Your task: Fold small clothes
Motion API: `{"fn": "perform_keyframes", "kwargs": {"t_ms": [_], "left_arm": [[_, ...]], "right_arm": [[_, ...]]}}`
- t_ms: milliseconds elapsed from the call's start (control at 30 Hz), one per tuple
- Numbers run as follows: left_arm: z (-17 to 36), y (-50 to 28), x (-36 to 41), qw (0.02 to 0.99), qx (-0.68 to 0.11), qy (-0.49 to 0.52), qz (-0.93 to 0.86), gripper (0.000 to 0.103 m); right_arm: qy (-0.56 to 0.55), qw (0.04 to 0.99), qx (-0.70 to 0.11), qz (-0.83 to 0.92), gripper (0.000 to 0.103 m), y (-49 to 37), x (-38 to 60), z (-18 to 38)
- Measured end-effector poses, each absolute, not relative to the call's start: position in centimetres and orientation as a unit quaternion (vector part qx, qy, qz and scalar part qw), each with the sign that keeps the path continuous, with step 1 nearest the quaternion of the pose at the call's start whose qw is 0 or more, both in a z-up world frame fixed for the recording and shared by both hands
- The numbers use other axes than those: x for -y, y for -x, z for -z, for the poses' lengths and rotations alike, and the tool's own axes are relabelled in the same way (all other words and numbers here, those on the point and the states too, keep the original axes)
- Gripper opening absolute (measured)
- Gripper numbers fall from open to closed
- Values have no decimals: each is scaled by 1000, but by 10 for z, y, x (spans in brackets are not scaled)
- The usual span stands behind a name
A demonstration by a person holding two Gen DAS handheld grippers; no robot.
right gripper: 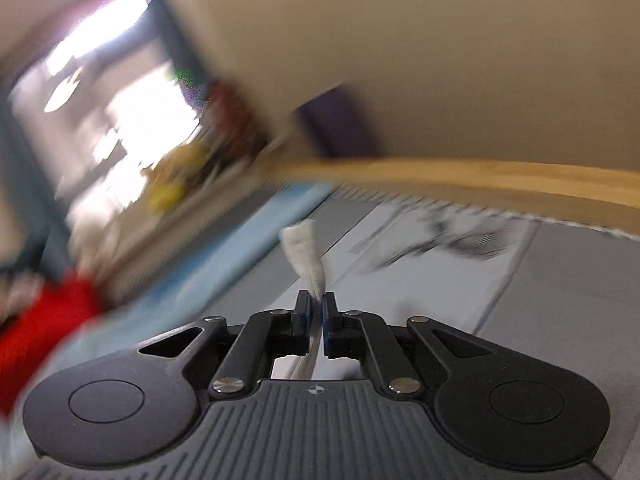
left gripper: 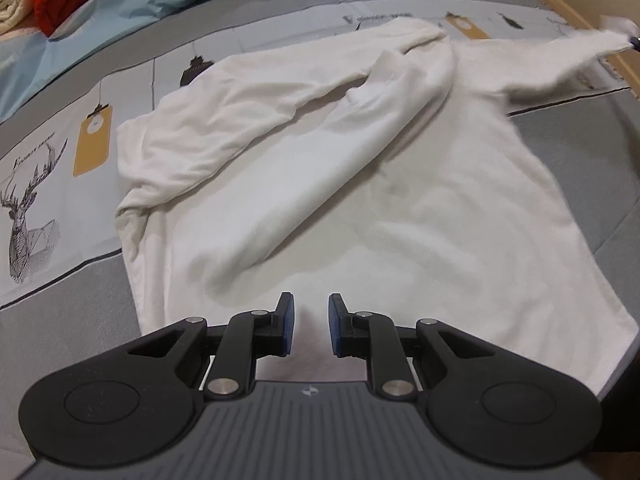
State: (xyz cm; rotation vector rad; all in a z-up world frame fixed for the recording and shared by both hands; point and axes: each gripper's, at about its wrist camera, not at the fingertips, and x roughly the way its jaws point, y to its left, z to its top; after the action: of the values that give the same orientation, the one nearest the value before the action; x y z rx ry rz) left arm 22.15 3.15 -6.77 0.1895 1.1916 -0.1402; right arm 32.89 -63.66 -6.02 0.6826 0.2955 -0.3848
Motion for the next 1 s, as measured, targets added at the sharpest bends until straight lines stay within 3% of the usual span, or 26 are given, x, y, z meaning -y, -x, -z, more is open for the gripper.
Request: {"fn": "perform_keyframes", "kwargs": {"t_ms": [267, 433, 467, 667, 833, 1000], "left_arm": [[71, -224, -38, 819, -565, -88, 59, 20], [67, -224, -36, 824, -556, -82, 63, 20], [66, -224, -37, 826, -554, -80, 63, 20], [50, -223, -44, 851, -520, -50, 55, 20], [43, -221, -51, 864, -501, -30, 51, 20], [40, -214, -62, 868, -493, -28, 48, 20]], "right_arm": [[-365, 840, -276, 292, 2, -323, 673, 160], [-272, 857, -233, 370, 21, -319, 638, 121], [-266, 868, -224, 355, 25, -321, 626, 112], [-260, 932, -215, 131, 25, -352, 526, 74], [-304, 904, -276, -117, 25, -385, 413, 75], [-336, 853, -354, -184, 26, -415, 324, 101]]}}
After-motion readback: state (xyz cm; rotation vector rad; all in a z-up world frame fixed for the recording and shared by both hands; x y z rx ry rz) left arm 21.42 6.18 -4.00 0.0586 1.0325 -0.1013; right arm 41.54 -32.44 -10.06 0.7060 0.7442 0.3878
